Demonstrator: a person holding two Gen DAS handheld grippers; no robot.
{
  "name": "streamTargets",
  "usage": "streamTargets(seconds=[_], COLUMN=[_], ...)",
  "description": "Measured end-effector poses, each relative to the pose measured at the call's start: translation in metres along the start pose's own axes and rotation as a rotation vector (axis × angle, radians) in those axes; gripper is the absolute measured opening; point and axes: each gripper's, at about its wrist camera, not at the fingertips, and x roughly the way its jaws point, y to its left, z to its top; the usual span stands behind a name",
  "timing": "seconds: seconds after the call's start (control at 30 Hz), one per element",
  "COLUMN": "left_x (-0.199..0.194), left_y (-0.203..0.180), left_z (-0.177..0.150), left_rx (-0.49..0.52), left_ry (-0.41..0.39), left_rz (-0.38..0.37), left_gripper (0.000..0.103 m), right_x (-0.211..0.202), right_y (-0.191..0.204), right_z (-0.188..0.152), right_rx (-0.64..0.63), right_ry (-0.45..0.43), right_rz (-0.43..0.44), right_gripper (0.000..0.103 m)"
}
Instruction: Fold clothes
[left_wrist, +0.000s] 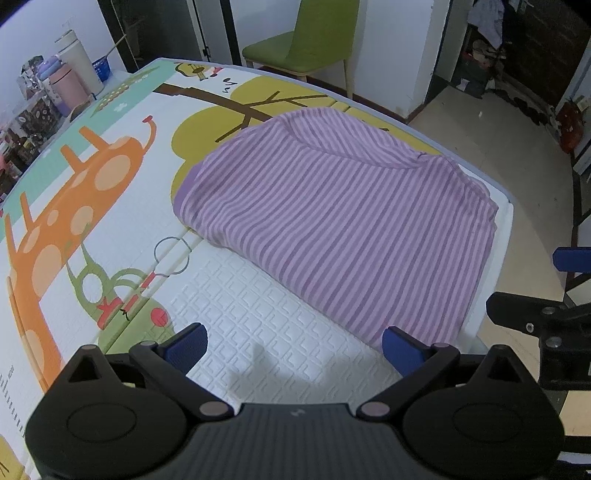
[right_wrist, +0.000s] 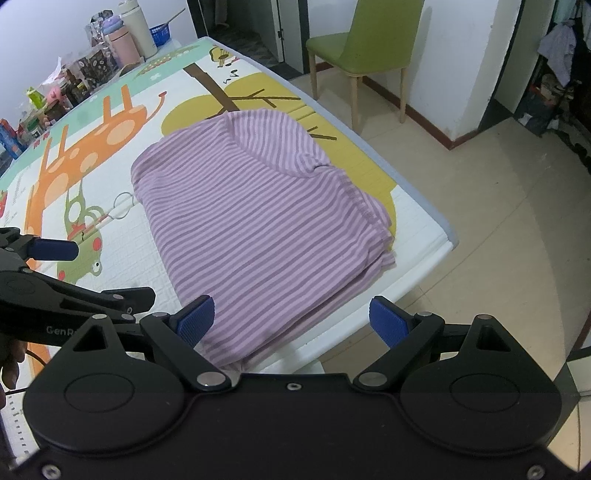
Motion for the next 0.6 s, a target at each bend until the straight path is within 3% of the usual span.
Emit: streamTargets(seconds=[0.6], left_x=[0.005], left_y=[-0.008], left_z=[-0.002], left_rx=[0.067], left_ry=[0.039], left_rz=[-0.024], left_gripper=[0.102], right_x=[0.012], right_y=[0.002], right_z=[-0.001], right_rx=[-0.008], right_ry=[0.066], right_rz=[-0.033], right_gripper=[0.091])
